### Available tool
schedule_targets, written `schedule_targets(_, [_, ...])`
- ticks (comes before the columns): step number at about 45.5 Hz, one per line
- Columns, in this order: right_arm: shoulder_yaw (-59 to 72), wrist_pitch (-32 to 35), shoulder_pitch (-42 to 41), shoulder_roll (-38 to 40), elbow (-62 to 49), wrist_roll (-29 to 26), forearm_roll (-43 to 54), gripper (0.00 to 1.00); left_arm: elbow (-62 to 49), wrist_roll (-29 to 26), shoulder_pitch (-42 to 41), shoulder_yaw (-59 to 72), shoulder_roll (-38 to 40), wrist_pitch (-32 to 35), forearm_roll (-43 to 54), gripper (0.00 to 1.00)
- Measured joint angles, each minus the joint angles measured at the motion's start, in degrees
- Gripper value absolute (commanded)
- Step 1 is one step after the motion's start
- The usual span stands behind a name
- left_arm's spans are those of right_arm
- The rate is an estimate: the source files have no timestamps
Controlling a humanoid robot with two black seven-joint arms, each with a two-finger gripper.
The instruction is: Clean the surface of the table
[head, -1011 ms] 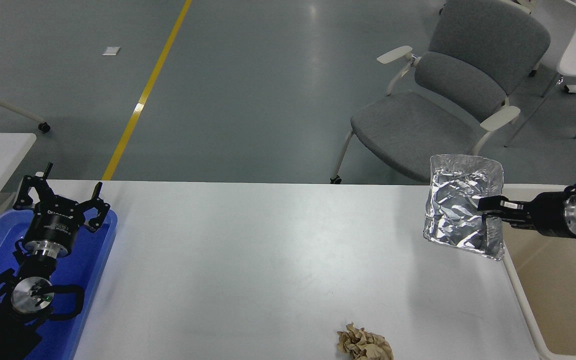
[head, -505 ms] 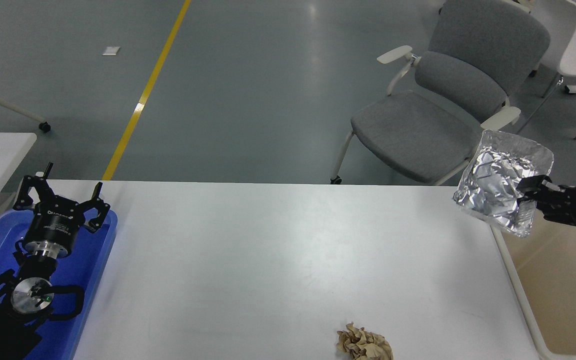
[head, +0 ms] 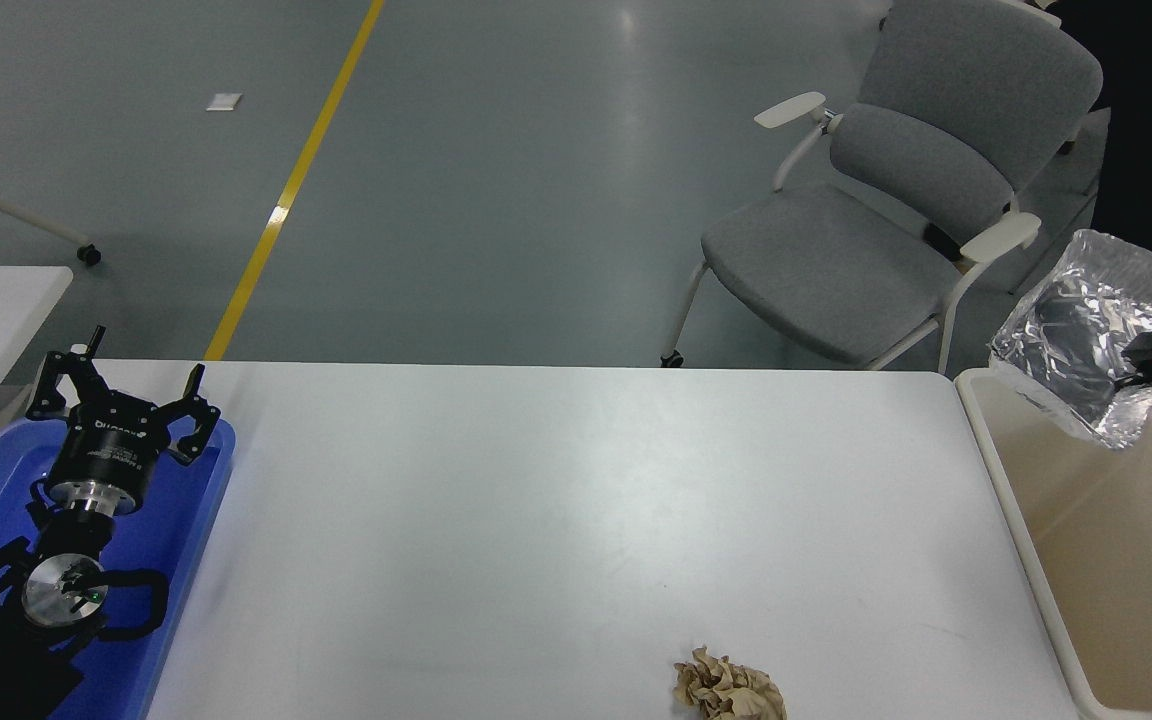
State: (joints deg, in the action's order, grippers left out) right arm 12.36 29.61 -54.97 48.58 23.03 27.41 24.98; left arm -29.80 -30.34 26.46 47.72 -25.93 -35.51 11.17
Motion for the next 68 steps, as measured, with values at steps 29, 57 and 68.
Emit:
schedule_targets(29, [-1.65,-7.2,10.0,-6.89,-11.37,-13.65,-10.67,0.0,0.01,-0.01,0.0,0.0,0.0,0.0,-0.02,1.0])
schedule_targets(57, [-3.48,-14.5,14.01,-12.65,-14.88,-24.46,-14.44,0.0,0.0,-0.02,0.0,0.0,0.0,0.0,-0.02,1.0])
schedule_targets(68, [-3.66,-17.69,14.74,-15.38,-16.07,-25.79,-14.64,0.0,0.0,-0.03,0.0,0.0,0.0,0.0,-0.01,1.0])
